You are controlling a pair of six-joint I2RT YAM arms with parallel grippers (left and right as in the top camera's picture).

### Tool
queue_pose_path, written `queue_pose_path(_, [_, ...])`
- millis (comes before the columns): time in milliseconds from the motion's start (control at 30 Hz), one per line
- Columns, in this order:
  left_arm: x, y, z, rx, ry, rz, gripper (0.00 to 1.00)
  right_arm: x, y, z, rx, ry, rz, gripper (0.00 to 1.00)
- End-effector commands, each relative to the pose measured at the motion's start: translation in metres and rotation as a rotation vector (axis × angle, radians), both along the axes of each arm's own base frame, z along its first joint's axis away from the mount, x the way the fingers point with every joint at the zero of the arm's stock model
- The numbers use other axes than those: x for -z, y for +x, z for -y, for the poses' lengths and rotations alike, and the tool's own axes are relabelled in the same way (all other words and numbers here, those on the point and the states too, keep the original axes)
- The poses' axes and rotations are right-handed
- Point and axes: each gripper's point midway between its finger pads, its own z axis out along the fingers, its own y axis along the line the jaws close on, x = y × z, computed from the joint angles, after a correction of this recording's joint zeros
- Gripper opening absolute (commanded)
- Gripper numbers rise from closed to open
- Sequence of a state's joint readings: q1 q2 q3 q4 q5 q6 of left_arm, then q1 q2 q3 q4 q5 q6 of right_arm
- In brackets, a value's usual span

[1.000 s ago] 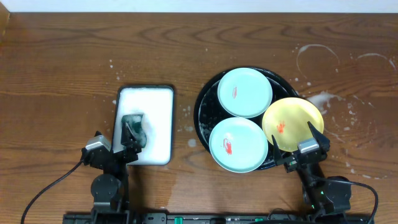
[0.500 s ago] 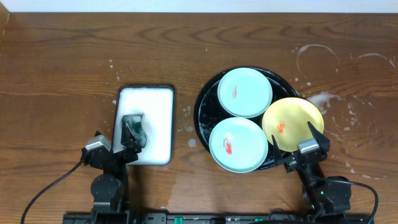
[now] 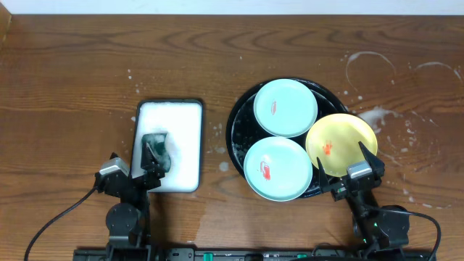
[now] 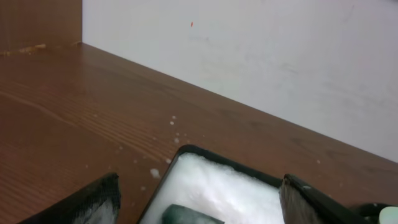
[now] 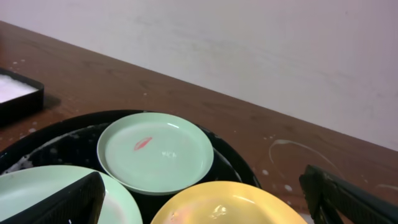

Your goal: Clean dirty plates on tray and stack at the side

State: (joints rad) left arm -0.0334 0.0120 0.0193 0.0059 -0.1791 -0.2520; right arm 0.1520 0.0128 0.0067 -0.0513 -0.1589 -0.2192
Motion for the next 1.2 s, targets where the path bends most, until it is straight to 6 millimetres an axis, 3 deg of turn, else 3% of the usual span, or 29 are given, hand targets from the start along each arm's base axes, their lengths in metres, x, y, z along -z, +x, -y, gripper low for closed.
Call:
queue_pose_path(0, [0.006, 0.0, -0.003, -0.011, 0.019, -0.014, 0.82, -0.004, 0.002, 0.005, 0.024, -0.003, 0.021, 0.99])
queue_pose_path(100, [0.009, 0.0, -0.001, -0.004, -0.009, -0.019, 0.82, -0.003, 0.001, 0.003, 0.008, -0.002, 0.014, 0.99])
queue_pose_path(167, [0.011, 0.002, 0.012, 0.068, -0.088, -0.015, 0.82, -0.009, -0.002, -0.006, -0.045, 0.014, 0.033, 0.99])
queue_pose_path(267, [-0.007, 0.004, 0.022, 0.125, -0.151, 0.065, 0.82, -0.019, -0.012, -0.028, -0.182, 0.076, 0.052, 0.99])
queue_pose_path(333, [-0.035, 0.003, 0.04, 0.236, -0.153, 0.167, 0.82, -0.026, -0.013, -0.029, -0.192, 0.146, 0.045, 0.99])
queue_pose_path(467, [-0.068, -0.002, 0.039, 0.236, -0.122, 0.198, 0.82, -0.054, -0.017, -0.028, -0.195, 0.191, 0.063, 0.99])
queue_pose_path(600, [-0.095, 0.0, 0.039, 0.231, -0.091, 0.082, 0.82, -0.086, -0.018, -0.028, -0.189, 0.205, -0.001, 0.99])
queue_pose_path(733, [-0.108, 0.01, 0.04, 0.225, -0.085, -0.144, 0.82, -0.105, -0.003, -0.035, -0.196, 0.197, -0.19, 0.99])
queue_pose_path(933, [-0.099, 0.024, 0.05, 0.256, -0.138, -0.549, 0.82, -0.098, 0.033, -0.051, -0.219, 0.201, -0.602, 0.99])
queue_pose_path(1167, [-0.044, 0.042, 0.052, 0.243, -0.181, -0.857, 0.82, -0.076, 0.087, -0.059, -0.183, 0.213, -0.904, 0.99])
